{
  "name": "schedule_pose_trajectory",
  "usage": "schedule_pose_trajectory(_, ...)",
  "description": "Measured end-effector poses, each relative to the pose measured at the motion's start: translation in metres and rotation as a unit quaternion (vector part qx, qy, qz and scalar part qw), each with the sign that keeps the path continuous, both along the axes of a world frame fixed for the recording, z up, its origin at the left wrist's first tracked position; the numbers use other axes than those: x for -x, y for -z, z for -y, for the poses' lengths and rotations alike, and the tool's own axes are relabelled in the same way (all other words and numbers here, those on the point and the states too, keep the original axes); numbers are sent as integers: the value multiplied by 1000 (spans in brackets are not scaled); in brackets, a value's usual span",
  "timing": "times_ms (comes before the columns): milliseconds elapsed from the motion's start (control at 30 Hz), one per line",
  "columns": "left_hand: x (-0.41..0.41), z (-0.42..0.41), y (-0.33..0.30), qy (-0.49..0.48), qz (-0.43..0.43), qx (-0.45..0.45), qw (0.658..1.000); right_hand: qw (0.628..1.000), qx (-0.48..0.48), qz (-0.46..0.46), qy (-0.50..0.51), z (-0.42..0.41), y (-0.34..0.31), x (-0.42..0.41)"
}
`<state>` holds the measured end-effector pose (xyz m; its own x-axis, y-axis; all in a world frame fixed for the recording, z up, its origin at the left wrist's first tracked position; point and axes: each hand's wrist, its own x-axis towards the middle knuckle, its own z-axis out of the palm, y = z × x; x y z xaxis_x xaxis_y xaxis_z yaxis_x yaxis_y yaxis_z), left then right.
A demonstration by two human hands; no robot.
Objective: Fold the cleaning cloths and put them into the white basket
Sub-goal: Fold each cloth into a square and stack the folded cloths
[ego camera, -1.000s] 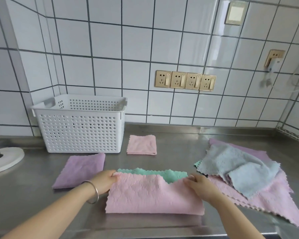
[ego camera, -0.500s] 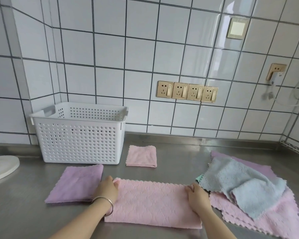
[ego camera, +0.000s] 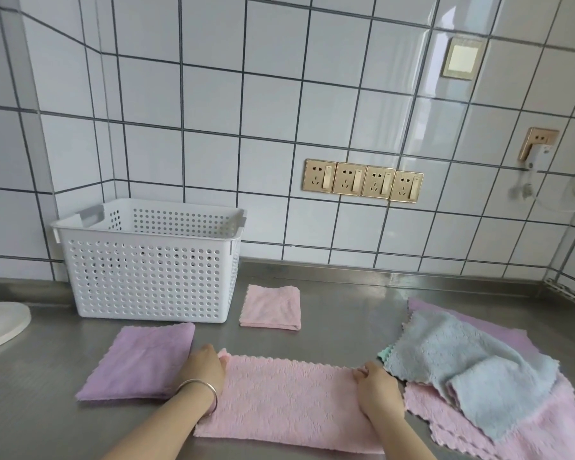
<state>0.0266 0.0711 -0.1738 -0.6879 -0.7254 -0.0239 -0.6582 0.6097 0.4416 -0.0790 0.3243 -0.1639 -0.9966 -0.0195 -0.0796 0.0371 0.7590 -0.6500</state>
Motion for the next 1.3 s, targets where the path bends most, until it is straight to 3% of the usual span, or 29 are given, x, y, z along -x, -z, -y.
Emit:
schedule_pose_trajectory(167, -4, -3, 2, 5, -69, -4, 998, 999, 19, 38, -5, 2, -10, -2)
schedule_pose_trajectory(233, -5, -7, 1, 14, -99, 34, 994, 998, 48, 40, -2, 1, -13, -1)
schedule_pose_trajectory(333, -5, -17, 1, 118, -125, 184, 968, 998, 62, -10, 6, -3, -14, -9)
schedule_pose_trajectory(400, -9, -38, -3, 221, -88, 215, 947, 998, 44, -40, -2, -5, -11, -16)
schedule_pose_trajectory(500, -3, -62, -2, 337, 30, 145, 930, 999, 15, -35, -15, -10, -5, -23)
schedule_pose_trajectory(567, 0, -71, 0, 349, 113, 89, 926, 1000, 6, -13, -16, -14, -6, -26)
schedule_pose_trajectory(900, -3, -75, 9, 361, 129, 101, 918, 987, -114, 113, -27, -24, -7, -44)
schedule_pose_trajectory(1067, -5, -77, 1, 353, 164, 79, 918, 991, -102, 80, -32, -26, -10, -53)
schedule_pose_trajectory(1133, -1, -82, -10, 343, 133, 46, 929, 997, -63, 38, -5, -21, -10, -57)
schedule_pose_trajectory(1200, 4, -89, -23, 305, 29, -71, 949, 999, -31, -2, 13, -14, -12, -61)
schedule_pose_trajectory(1300, 11, -106, -37, 266, -97, -235, 930, 996, -9, -91, 19, -1, -18, -70)
